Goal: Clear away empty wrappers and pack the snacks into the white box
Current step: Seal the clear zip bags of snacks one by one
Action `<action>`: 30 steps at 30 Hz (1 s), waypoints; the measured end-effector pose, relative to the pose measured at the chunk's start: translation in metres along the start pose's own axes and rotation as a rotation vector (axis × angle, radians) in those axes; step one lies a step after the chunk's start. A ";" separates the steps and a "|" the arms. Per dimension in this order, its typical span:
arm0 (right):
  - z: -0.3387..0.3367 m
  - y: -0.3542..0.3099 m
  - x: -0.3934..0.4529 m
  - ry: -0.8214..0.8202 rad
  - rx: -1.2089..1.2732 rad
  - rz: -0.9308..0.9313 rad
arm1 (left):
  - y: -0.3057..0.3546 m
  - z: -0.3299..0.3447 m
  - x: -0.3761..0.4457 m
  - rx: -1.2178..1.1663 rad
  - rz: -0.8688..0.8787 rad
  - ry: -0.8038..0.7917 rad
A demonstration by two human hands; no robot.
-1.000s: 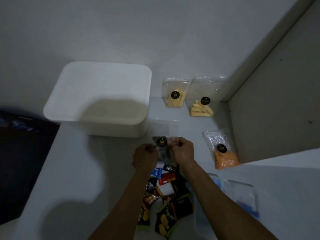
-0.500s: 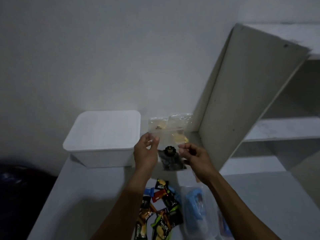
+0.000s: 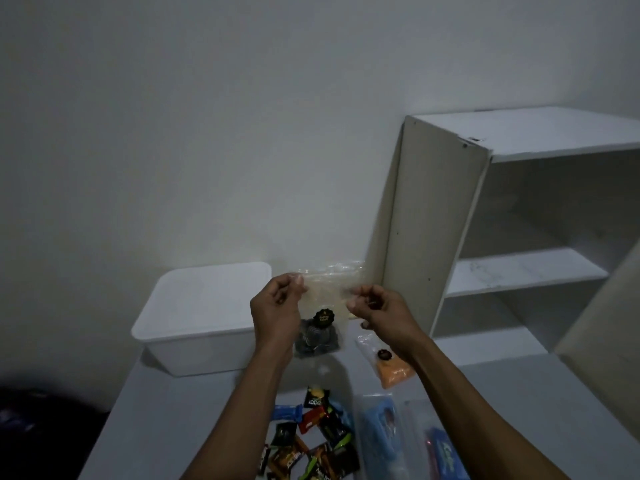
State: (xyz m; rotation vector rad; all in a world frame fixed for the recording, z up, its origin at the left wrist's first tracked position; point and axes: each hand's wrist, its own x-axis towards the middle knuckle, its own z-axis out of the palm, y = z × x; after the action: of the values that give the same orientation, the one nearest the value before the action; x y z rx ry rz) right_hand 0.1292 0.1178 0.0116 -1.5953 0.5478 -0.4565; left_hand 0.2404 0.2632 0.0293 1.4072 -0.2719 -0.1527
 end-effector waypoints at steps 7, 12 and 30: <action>-0.010 -0.055 0.017 0.072 -0.467 -0.390 | 0.014 0.021 -0.004 0.132 0.051 0.030; -0.007 -0.079 0.036 -0.111 -0.728 -0.408 | 0.022 0.037 -0.008 0.098 0.090 0.019; -0.024 -0.096 0.052 -0.205 -0.718 -0.399 | 0.025 0.055 0.000 0.058 0.060 0.038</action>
State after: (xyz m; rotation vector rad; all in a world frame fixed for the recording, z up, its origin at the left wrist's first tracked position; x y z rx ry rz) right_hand 0.1642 0.0739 0.1078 -2.4317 0.2344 -0.4023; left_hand 0.2236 0.2149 0.0614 1.4559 -0.2882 -0.0691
